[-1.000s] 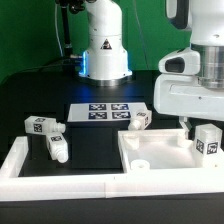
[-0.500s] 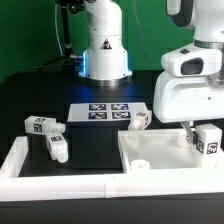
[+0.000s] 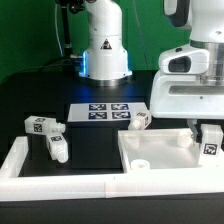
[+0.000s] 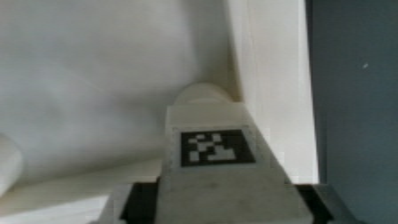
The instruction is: Assemble one leg
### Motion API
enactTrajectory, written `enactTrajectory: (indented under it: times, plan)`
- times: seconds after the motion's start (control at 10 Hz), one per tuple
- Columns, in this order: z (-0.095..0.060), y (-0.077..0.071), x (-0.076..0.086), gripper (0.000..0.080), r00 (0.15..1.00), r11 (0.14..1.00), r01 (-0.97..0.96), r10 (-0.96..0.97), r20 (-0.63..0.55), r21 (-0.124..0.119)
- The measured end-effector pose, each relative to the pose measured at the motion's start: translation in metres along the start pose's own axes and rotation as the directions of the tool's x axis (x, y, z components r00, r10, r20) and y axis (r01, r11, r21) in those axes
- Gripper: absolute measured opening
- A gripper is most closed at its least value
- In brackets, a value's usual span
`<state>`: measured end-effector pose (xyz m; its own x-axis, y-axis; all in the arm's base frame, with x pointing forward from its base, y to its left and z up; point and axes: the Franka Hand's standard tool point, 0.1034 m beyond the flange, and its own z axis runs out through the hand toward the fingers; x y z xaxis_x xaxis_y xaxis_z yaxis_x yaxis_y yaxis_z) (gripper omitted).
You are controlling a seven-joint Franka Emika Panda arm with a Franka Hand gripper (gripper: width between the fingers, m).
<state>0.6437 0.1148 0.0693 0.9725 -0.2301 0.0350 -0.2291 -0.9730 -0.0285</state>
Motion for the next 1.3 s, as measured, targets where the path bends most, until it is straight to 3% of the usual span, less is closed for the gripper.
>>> enactTrajectory:
  times: [0.2,0.3,0.4,0.6,0.9,1.1,1.3]
  plan:
    - [-0.0002,0.0002,-0.0005,0.0285,0.962,0.962,-0.273,0.273,-0.005,-0.007]
    - [0.0005,0.0000,-0.0034,0.0285,0.893,0.893,-0.450,0.450,0.005,-0.021]
    - [0.0005,0.0003,0.0005,0.0285,0.768,0.768,-0.640,0.640,0.016,-0.020]
    - [0.0003,0.0029,0.0016,0.0285,0.555,0.556,-0.831,0.831,0.049,-0.015]
    - [0.0002,0.0027,0.0012,0.0285,0.439,0.440,-0.898,0.897,0.047,-0.021]
    - [0.0002,0.0029,0.0012,0.0285,0.318,0.320,-0.947,0.947,0.052,-0.025]
    - [0.0004,0.0033,0.0014,0.0285,0.045,0.049,-0.998,0.995,0.083,-0.039]
